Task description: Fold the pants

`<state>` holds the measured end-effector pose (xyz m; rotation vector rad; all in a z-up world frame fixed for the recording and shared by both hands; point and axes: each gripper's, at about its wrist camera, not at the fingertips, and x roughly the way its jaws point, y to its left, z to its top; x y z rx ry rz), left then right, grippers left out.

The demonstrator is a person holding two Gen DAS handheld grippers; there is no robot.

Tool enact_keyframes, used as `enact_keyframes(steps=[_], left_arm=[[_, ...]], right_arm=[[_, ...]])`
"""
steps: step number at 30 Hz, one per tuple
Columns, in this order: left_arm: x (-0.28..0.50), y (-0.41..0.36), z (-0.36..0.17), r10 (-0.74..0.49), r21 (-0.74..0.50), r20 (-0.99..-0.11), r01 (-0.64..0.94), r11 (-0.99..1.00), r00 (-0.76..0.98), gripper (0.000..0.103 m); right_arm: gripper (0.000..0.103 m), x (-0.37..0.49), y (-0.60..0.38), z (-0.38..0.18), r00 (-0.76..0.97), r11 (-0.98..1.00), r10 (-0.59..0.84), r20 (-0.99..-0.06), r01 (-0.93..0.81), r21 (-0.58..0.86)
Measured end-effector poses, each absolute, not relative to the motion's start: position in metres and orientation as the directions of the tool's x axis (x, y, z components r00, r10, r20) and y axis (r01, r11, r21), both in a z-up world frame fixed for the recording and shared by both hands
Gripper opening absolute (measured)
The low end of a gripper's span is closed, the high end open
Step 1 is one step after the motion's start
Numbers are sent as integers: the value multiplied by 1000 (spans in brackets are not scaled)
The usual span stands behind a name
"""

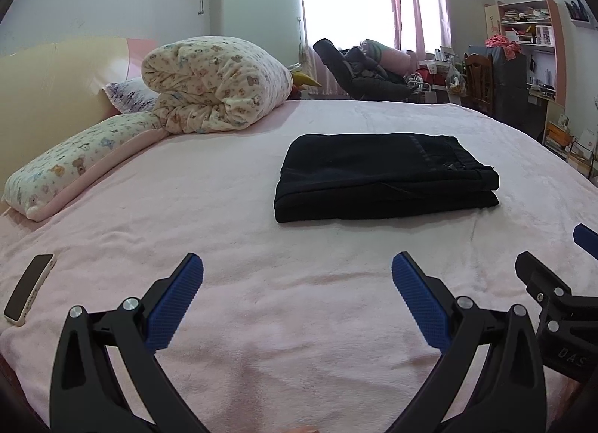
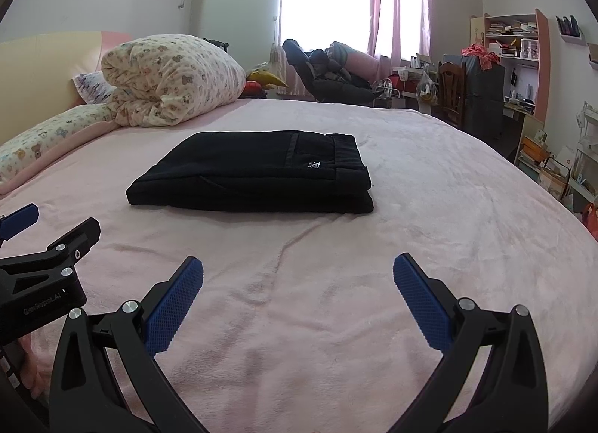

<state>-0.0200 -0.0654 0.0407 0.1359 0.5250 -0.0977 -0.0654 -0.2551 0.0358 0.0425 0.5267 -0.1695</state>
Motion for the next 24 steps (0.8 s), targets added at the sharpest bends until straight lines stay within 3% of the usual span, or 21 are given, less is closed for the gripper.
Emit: enact_keyframes(steps=[24], left_arm=[[-23, -70, 42, -80, 112, -494, 154, 982, 866, 101]], right_arm=[[102, -64, -254, 34, 849, 985, -150, -507, 172, -5]])
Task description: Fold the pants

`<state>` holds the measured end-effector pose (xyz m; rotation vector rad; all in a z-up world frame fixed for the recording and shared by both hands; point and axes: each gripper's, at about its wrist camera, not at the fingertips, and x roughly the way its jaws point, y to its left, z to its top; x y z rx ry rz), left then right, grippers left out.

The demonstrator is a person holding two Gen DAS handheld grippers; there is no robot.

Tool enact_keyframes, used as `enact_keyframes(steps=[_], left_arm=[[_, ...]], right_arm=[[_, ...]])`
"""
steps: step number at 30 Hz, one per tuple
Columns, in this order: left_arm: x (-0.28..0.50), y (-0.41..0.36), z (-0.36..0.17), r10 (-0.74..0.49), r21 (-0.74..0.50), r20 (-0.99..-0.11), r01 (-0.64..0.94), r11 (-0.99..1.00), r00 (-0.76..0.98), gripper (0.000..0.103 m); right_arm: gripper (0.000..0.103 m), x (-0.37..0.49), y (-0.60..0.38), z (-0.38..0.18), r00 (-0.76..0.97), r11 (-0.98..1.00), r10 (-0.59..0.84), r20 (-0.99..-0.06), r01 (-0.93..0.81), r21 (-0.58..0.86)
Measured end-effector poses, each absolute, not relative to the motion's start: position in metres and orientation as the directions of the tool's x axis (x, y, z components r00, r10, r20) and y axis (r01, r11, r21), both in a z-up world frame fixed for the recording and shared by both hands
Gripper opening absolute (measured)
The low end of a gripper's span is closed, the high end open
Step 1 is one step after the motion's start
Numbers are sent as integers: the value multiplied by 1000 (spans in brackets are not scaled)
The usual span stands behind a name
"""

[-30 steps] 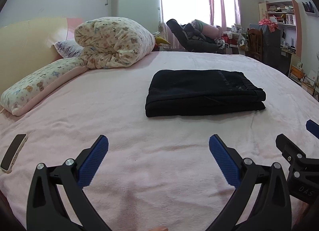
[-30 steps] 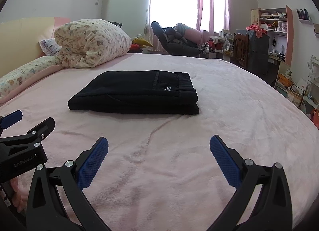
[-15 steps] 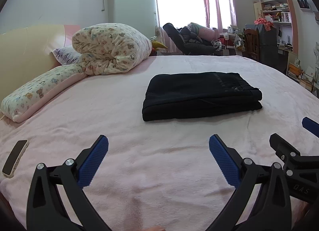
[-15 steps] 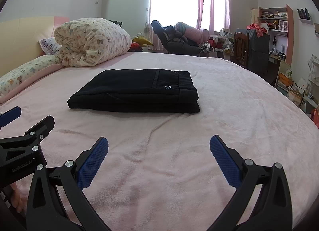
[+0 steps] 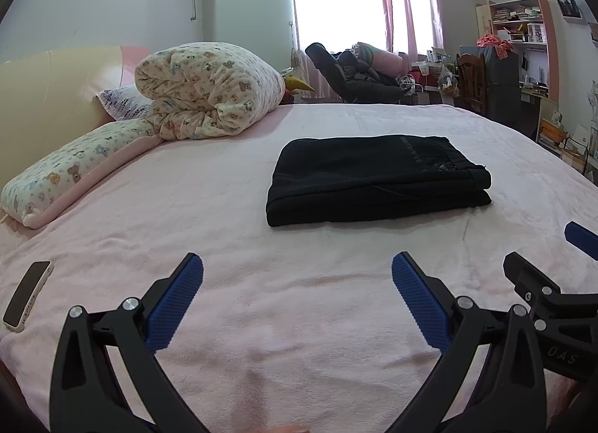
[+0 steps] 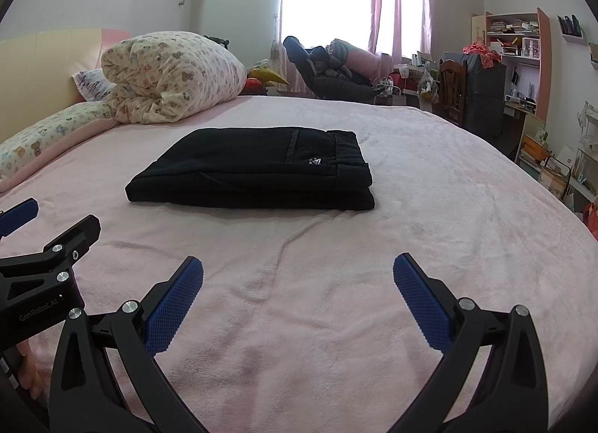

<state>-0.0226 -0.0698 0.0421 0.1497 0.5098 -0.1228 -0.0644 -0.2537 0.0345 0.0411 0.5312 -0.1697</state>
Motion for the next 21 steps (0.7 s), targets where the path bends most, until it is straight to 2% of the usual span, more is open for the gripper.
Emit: enact_keyframes(steps=[21], left_arm=[[-23, -73, 39, -100, 107, -504, 177, 978, 858, 101]], right_arm=[[102, -67, -263, 26, 845, 983, -157, -512, 184, 2]])
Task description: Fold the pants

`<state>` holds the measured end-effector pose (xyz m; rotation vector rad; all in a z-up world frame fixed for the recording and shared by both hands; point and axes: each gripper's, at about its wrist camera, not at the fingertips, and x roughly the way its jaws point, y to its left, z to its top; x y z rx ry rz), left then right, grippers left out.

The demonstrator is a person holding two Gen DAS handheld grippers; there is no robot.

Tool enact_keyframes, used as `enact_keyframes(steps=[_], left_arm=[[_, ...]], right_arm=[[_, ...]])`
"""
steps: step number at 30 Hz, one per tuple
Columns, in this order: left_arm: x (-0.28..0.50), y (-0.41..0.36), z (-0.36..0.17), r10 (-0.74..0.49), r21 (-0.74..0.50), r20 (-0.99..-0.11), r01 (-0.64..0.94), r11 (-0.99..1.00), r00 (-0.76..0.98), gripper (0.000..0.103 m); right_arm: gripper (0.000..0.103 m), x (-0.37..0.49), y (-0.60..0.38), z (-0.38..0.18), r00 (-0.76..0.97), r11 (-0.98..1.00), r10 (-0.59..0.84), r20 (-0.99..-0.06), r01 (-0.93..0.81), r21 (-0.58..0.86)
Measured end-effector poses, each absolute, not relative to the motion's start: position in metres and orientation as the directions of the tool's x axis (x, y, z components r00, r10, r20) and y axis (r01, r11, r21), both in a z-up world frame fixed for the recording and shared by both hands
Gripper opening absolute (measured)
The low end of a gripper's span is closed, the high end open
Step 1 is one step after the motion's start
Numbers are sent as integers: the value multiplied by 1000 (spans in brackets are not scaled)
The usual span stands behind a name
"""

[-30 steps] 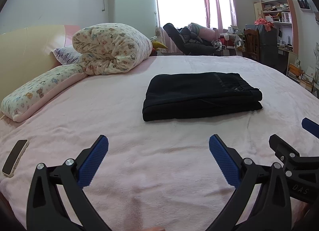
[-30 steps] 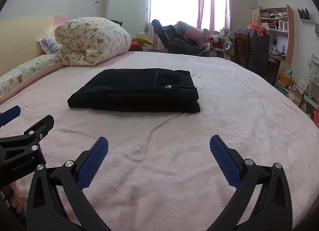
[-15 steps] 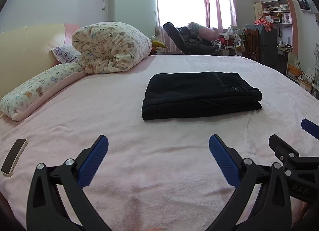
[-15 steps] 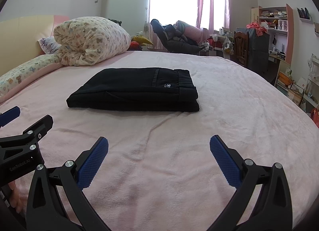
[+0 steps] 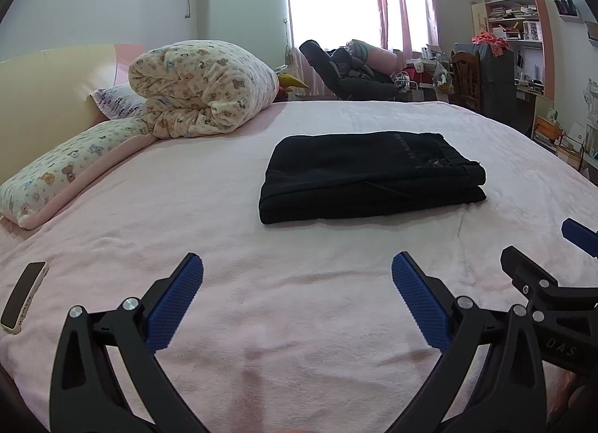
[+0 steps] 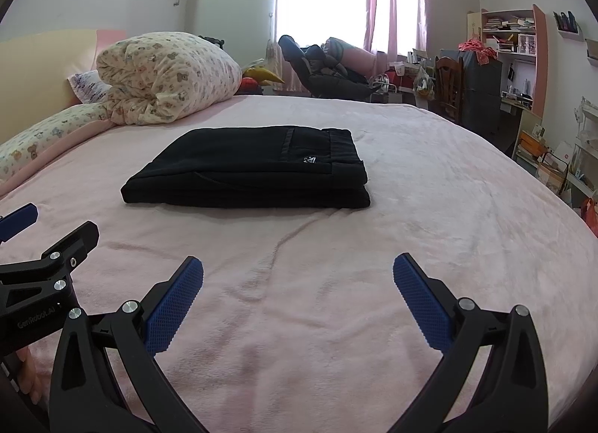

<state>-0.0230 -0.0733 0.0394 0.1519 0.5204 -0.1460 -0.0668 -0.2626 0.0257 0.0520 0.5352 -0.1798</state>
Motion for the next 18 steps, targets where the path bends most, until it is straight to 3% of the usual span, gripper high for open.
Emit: enact_keyframes(steps=[18], left_arm=[[-25, -75, 41, -113, 108, -498, 190, 976, 860, 101]], right_arm=[[102, -66, -272, 28, 840, 982, -157, -520, 189, 9]])
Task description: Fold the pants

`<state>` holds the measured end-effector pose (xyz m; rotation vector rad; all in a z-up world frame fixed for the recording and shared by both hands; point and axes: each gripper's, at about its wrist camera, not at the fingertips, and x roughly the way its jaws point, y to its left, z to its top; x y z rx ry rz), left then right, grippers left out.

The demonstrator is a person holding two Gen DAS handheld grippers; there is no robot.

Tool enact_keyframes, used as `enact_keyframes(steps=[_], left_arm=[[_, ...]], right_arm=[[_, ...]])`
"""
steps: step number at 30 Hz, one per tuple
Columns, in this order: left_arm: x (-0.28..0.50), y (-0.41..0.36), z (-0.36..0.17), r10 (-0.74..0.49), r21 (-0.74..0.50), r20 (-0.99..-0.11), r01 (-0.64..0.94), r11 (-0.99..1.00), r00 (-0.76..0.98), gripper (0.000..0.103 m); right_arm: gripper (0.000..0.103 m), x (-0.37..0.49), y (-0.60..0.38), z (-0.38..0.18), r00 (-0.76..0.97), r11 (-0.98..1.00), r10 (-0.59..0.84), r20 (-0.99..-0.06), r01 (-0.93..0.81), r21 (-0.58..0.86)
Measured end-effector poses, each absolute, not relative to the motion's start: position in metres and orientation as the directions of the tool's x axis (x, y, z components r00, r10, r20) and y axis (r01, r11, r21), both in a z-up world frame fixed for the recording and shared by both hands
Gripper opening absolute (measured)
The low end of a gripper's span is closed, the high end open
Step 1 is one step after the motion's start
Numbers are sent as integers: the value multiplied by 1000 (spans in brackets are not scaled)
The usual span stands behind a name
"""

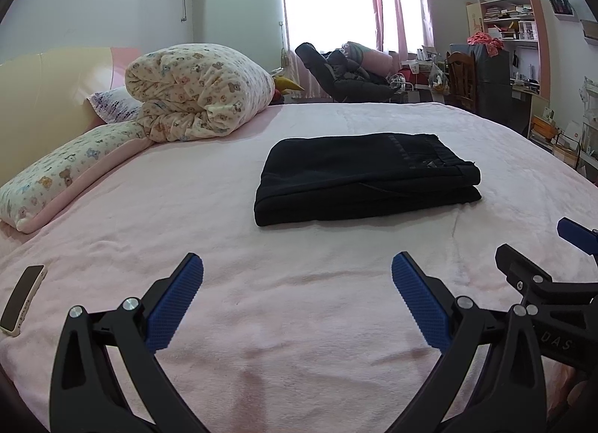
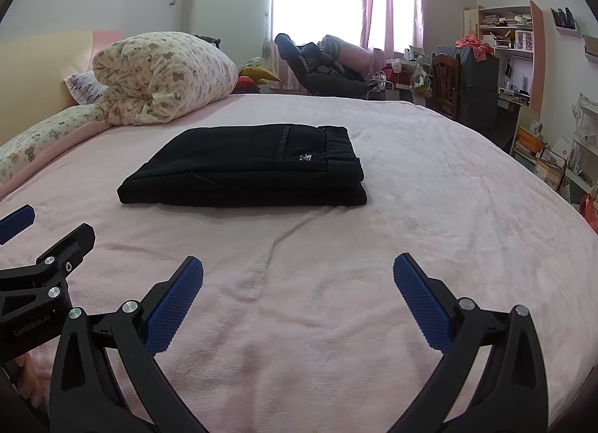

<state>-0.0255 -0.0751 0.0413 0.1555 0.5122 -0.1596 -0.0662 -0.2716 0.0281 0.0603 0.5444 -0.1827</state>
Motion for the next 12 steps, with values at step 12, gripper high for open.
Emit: enact_keyframes(steps=[12], left_arm=[[-23, -75, 41, -111, 104, -509, 188, 977, 854, 101]], right_arm=[[102, -66, -272, 28, 839, 982, -157, -520, 188, 8]])
